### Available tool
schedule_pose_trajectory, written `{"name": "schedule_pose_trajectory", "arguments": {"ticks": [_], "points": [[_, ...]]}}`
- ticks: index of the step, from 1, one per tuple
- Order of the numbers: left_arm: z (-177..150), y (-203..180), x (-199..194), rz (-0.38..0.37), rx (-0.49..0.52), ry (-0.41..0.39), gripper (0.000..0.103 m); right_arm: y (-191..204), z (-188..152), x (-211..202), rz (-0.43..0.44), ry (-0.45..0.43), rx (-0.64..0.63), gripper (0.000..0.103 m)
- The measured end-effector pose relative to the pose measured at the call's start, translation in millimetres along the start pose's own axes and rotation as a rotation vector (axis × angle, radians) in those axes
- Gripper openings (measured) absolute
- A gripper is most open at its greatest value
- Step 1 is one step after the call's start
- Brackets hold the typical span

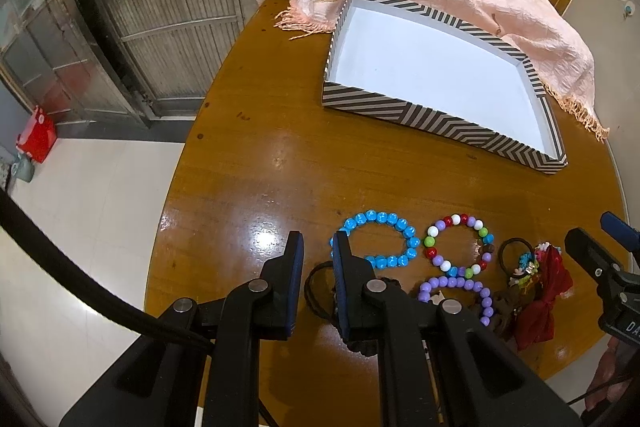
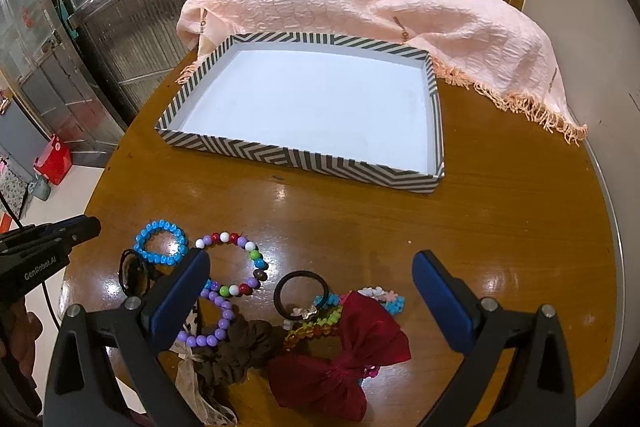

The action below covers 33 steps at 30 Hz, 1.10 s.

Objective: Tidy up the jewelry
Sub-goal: 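Move both grippers toward the beaded bracelets on the table, then grasp the blue beaded bracelet with the left gripper while the right grasps the multicolour bracelet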

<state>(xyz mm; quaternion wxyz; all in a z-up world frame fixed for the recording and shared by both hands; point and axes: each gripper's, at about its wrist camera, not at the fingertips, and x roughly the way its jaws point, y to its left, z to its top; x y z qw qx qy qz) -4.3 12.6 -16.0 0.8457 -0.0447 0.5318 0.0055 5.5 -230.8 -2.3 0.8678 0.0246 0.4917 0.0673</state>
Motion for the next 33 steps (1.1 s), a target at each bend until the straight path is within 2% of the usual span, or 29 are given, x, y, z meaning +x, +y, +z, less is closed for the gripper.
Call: {"name": "schedule_pose_trajectory", "arguments": {"ticks": [5, 9, 12, 18, 21, 23, 24, 28, 33], "points": [[1.5, 4.3, -1.3, -0.008, -0.011, -0.004, 0.014, 0.5, -0.2, 0.3, -0.005, 0.016, -0.006, 0.103], [2.3, 16.5, 0.6, -0.044, -0.038, 0.009, 0.014, -1.3, -2.1, 0.5, 0.007, 0.016, -0.005, 0.103], [-0.6, 27.0, 3.5, -0.063, -0.059, 0.032, 0.022, -1.8, -3.5, 2.1, 0.034, 0.007, -0.003, 0.103], [-0.6, 42.6, 9.0, -0.091, -0.111, 0.041, 0.025, 10.6, -3.2, 10.9, 0.067, 0.021, -0.054, 0.1], [1.6, 37.4, 11.2, -0.1, -0.085, 0.039, 0.026, 20.0, -1.2, 23.8, 0.083, 0.038, -0.098, 0.085], [3.3, 32.8, 15.1, -0.107, -0.062, 0.048, 0.026, 23.7, 0.8, 37.6, 0.102, 0.074, -0.115, 0.067], [4.1, 30.8, 17.3, -0.111, -0.054, 0.049, 0.026, 25.1, 1.1, 41.9, 0.113, 0.087, -0.12, 0.064], [6.4, 19.7, 26.7, -0.104, -0.001, 0.059, 0.026, 37.5, -0.9, 65.7, 0.093, 0.142, -0.201, 0.061], [10.0, 5.4, 36.0, -0.095, 0.055, 0.064, 0.026, 42.9, -4.3, 78.7, 0.083, 0.176, -0.243, 0.059]]}}
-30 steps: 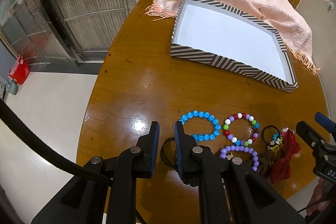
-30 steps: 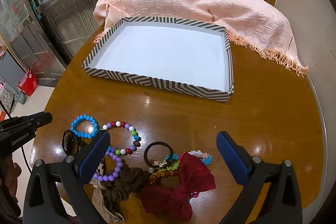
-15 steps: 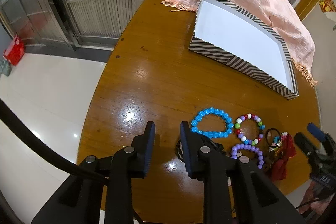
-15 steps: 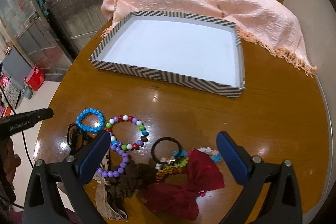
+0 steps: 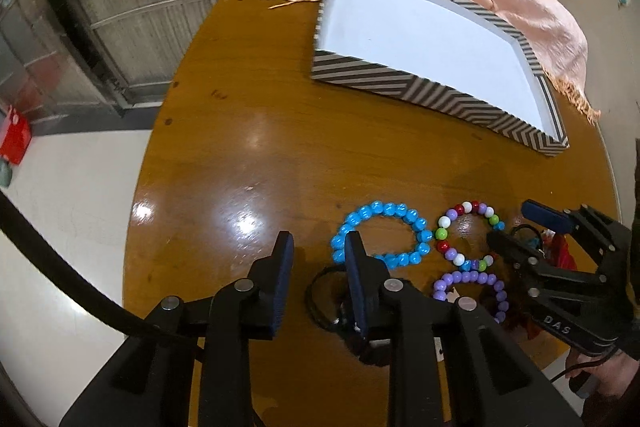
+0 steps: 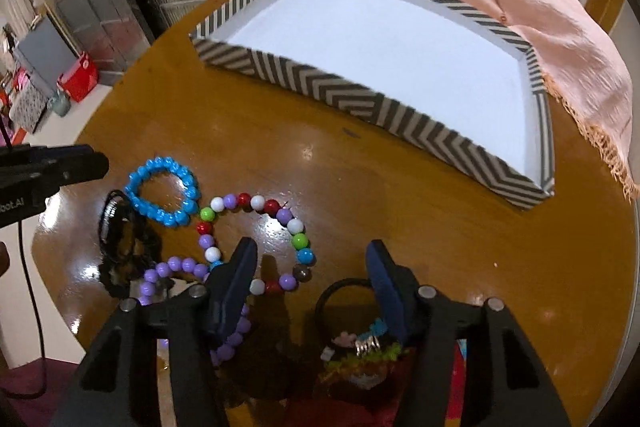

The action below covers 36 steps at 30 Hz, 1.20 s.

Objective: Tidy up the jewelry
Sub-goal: 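Grasp the blue beaded bracelet with the left gripper while the right grasps the multicolour bracelet, then lift and carry both bracelets over the chevron-rimmed tray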

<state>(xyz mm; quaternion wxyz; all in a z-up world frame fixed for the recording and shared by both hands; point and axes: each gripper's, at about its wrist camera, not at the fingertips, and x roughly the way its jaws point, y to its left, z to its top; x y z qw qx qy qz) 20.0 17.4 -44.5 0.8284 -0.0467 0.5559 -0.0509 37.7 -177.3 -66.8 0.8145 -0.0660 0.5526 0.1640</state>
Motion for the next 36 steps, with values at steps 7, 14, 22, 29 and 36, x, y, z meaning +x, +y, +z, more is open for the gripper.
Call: {"name": "schedule_pose_trajectory", "arguments": {"ticks": [7, 14, 22, 29, 36], "points": [[8.8, -12.3, 19.4, 0.031, 0.066, 0.069, 0.026, -1.9, 3.0, 12.4, -0.039, 0.002, -0.038, 0.048], [11.5, -25.3, 39.6, 0.066, 0.13, 0.093, 0.026, -13.8, 12.4, 14.9, -0.044, -0.001, -0.051, 0.038], [13.6, -33.2, 43.3, 0.03, 0.155, 0.066, 0.023, -15.5, 13.7, 15.4, -0.02, -0.017, -0.06, 0.029], [30.2, -21.0, 36.5, -0.054, 0.089, 0.09, 0.01, -21.4, 13.7, 6.3, 0.047, -0.027, -0.022, 0.01], [42.9, -7.9, 2.9, -0.123, 0.047, 0.037, 0.01, -19.7, 21.3, -25.1, 0.068, -0.096, -0.029, 0.01]]}}
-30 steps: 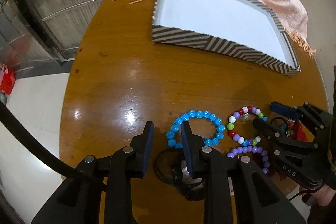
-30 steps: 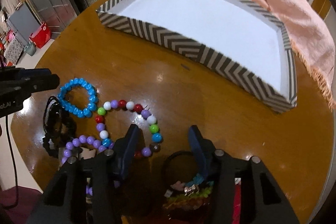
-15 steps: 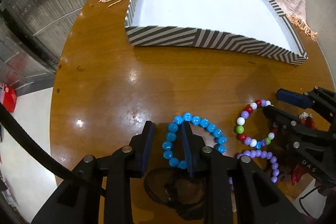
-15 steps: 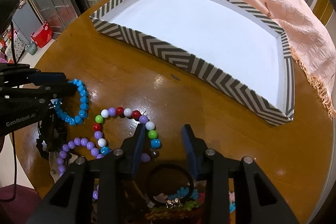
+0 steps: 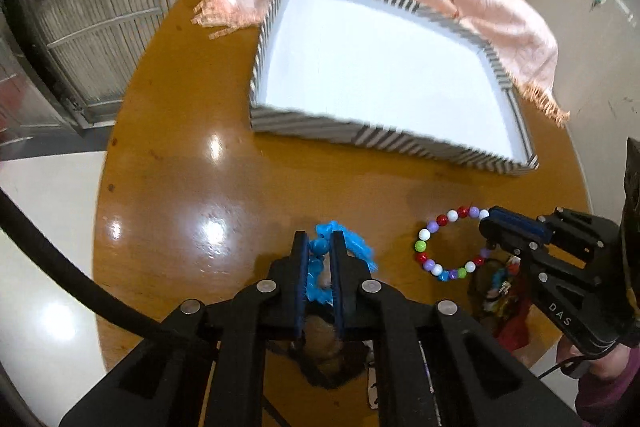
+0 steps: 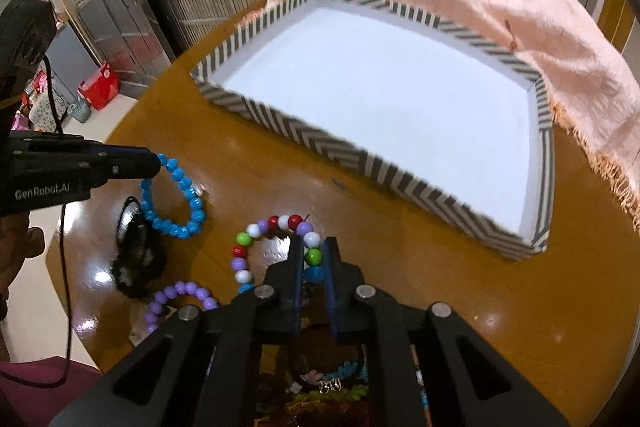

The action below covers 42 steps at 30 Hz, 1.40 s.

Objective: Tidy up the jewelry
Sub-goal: 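Lift and carry both bracelets over the chevron-rimmed tray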

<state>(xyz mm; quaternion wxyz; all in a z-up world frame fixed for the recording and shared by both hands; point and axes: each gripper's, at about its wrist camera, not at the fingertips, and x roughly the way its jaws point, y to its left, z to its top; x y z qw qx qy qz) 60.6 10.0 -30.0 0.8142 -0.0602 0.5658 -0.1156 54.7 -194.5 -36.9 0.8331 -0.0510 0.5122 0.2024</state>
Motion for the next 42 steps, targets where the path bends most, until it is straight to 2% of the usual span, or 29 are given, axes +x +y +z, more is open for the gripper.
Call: {"name": "schedule_pose_trajectory", "arguments": {"ticks": [6, 9, 14, 17, 21, 22, 24, 25, 26, 28, 30, 34, 37, 39, 41, 42], "points": [[8.4, 3.7, -19.4, -0.054, -0.025, -0.027, 0.01, -2.3, 14.1, -20.5, 0.004, -0.044, -0.002, 0.01], [11.0, 3.1, -23.4, -0.051, -0.041, -0.045, 0.01, -3.6, 19.2, -24.0, 0.003, -0.056, 0.001, 0.01], [22.3, 9.8, -34.0, -0.154, -0.119, -0.065, 0.01, -2.0, 21.3, -26.3, 0.006, -0.067, 0.005, 0.01], [27.4, 8.9, -38.3, -0.143, -0.125, -0.071, 0.01, -1.5, 21.0, -26.6, 0.013, -0.067, 0.01, 0.01], [32.1, 11.7, -49.8, -0.188, -0.154, -0.089, 0.01, 0.2, 20.6, -31.6, 0.015, -0.081, 0.012, 0.01], [33.5, 13.2, -52.3, -0.201, -0.178, -0.081, 0.01, 0.3, 21.0, -32.9, 0.015, -0.084, 0.013, 0.01], [34.6, 13.1, -63.9, -0.276, -0.213, -0.087, 0.01, 0.8, 21.9, -35.6, 0.018, -0.091, 0.014, 0.01], [36.0, 8.1, -74.3, -0.272, -0.187, -0.121, 0.01, 1.5, 22.2, -37.6, 0.02, -0.098, 0.015, 0.01], [38.3, 2.6, -80.0, -0.222, -0.159, -0.148, 0.01, 1.3, 22.9, -37.6, 0.02, -0.1, 0.015, 0.01], [44.1, -1.1, -78.4, -0.144, -0.132, -0.144, 0.01, 1.3, 24.5, -38.9, 0.025, -0.106, 0.019, 0.01], [46.1, 2.9, -79.3, -0.17, -0.159, -0.135, 0.01, 1.9, 26.1, -41.9, 0.03, -0.117, 0.019, 0.01], [46.8, 0.0, -93.9, -0.22, -0.157, -0.171, 0.01, 2.0, 28.5, -49.6, 0.036, -0.14, 0.024, 0.01], [50.9, -6.1, -90.0, -0.113, -0.119, -0.157, 0.009, 3.0, 30.5, -50.9, 0.045, -0.143, 0.024, 0.01], [49.8, -6.3, -100.9, -0.174, -0.116, -0.169, 0.009, 4.6, 31.4, -54.5, 0.046, -0.153, 0.017, 0.01], [49.8, -12.8, -111.1, -0.096, -0.068, -0.238, 0.009, 5.0, 31.6, -56.9, 0.047, -0.16, 0.015, 0.01], [52.3, -13.8, -105.0, -0.057, -0.06, -0.22, 0.009, 4.4, 32.1, -56.2, 0.05, -0.157, 0.02, 0.01]]}}
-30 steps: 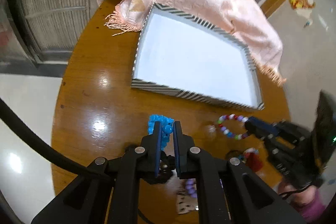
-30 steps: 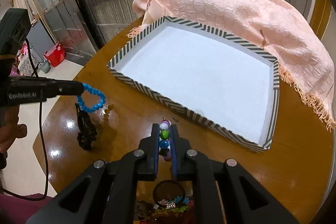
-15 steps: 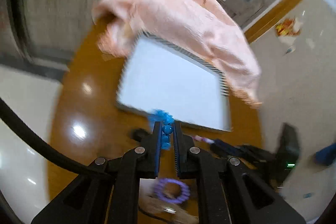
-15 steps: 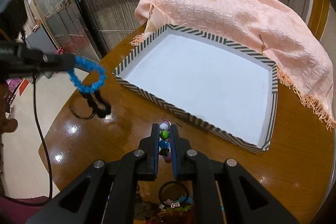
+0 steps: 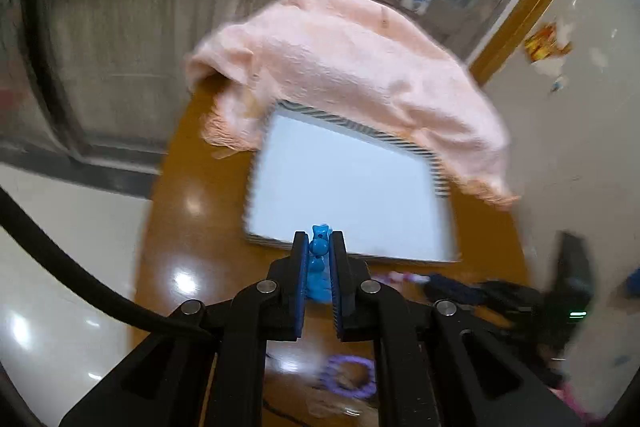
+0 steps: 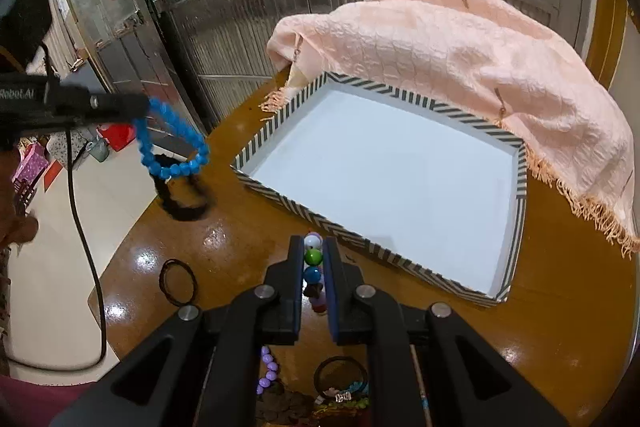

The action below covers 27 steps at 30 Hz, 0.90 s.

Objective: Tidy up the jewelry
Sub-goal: 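Lift and carry both bracelets over the chevron-rimmed tray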

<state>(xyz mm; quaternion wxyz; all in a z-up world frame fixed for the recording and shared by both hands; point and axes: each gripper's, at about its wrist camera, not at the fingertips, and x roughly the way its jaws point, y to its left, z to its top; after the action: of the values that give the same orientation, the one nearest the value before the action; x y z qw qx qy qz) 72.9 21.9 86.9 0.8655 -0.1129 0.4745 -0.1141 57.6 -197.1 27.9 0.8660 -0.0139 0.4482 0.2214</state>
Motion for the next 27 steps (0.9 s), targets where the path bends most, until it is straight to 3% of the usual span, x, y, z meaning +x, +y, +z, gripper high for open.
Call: {"name": "schedule_pose_trajectory", "arguments": {"ticks": [2, 4, 5, 7, 11, 14, 19, 27], "points": [[-0.7, 3.7, 11.2, -0.04, -0.038, 0.061, 0.009, -0.5, 0.7, 0.0, 0.004, 0.003, 0.004, 0.01], [-2.9, -1.6, 2.3, -0.061, -0.012, 0.014, 0.009, -0.9, 1.5, -0.8, -0.001, -0.006, 0.0, 0.01], [-3.7, -3.3, 2.6, -0.052, -0.003, -0.001, 0.009, -2.0, 2.2, -0.6, -0.001, -0.009, 0.003, 0.01], [-4.8, -3.4, 19.9, -0.017, -0.009, 0.072, 0.009, -5.0, 4.8, 2.5, 0.007, -0.002, 0.017, 0.01], [-5.7, -5.6, 11.3, -0.065, -0.009, 0.032, 0.009, -3.8, 10.3, 0.4, 0.014, -0.012, 0.004, 0.01], [-5.4, 3.0, 34.4, -0.033, -0.042, 0.103, 0.009, -3.8, 16.2, 7.3, 0.024, -0.002, 0.002, 0.01], [-17.3, 5.5, 55.9, -0.041, -0.053, 0.136, 0.009, -6.3, 23.3, 9.5, 0.021, -0.007, -0.001, 0.01], [-8.1, 4.3, 75.9, -0.054, -0.053, 0.122, 0.009, -12.9, 43.1, 19.7, 0.03, -0.008, 0.002, 0.01]]}}
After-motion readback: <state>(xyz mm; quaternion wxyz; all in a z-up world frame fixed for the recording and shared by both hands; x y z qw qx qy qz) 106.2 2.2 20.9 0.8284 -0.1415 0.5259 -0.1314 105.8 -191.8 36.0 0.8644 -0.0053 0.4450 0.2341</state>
